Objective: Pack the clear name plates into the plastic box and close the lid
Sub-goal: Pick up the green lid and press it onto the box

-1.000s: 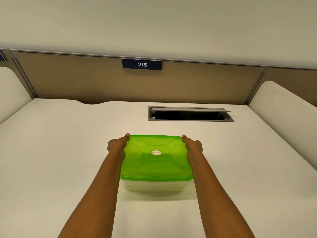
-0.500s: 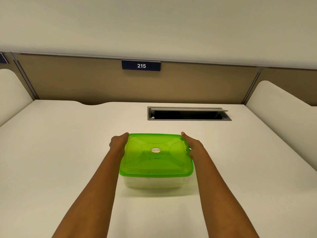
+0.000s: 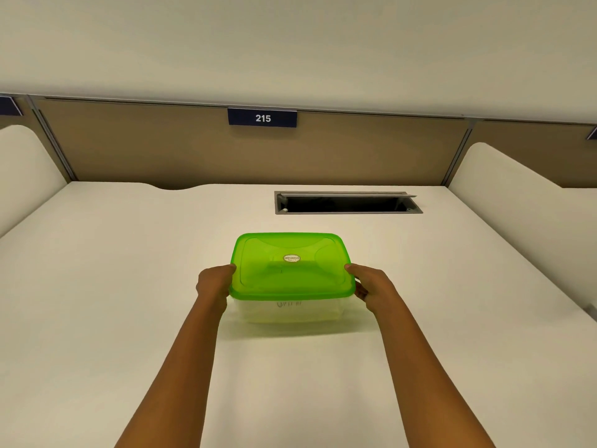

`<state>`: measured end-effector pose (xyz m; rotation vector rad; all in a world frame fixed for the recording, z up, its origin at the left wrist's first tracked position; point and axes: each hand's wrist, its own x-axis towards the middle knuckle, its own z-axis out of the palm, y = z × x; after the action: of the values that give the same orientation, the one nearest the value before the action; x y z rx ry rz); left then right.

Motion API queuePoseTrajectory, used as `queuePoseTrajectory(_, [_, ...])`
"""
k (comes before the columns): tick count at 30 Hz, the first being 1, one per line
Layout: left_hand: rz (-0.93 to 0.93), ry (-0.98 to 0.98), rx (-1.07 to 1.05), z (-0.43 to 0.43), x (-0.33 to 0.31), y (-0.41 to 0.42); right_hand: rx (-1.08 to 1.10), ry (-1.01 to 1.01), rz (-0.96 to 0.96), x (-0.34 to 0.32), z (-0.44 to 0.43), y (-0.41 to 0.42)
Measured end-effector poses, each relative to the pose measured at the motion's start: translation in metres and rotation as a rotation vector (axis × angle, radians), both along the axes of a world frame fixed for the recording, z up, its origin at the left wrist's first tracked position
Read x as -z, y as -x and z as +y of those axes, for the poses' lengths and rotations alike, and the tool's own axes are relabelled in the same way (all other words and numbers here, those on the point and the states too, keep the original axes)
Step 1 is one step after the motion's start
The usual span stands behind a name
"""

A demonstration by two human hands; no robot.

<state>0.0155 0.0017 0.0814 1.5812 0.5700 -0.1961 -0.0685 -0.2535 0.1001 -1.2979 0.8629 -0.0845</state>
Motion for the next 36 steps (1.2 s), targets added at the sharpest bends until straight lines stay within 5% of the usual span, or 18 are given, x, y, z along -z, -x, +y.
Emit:
queuePoseTrajectory(7, [-0.002, 0.258, 0.041, 0.006, 0.001, 0.042, 0.081, -0.174, -0.114, 0.006, 0.019, 0.040])
queuePoseTrajectory(24, [-0.075, 0.300, -0.077, 0.001, 0.004, 0.050, 0.298, -0.176, -0.100, 0.012, 0.035, 0.037])
queuePoseTrajectory(29, [-0.126, 0.106, -0.040, 0.000, 0.000, 0.059, 0.227, 0.041, -0.076, 0.012, 0.039, 0.040])
queuePoseTrajectory(36, [-0.309, -0.499, 0.138, -0.006, -0.008, 0.071, 0.059, 0.707, 0.032, 0.010, 0.049, 0.043])
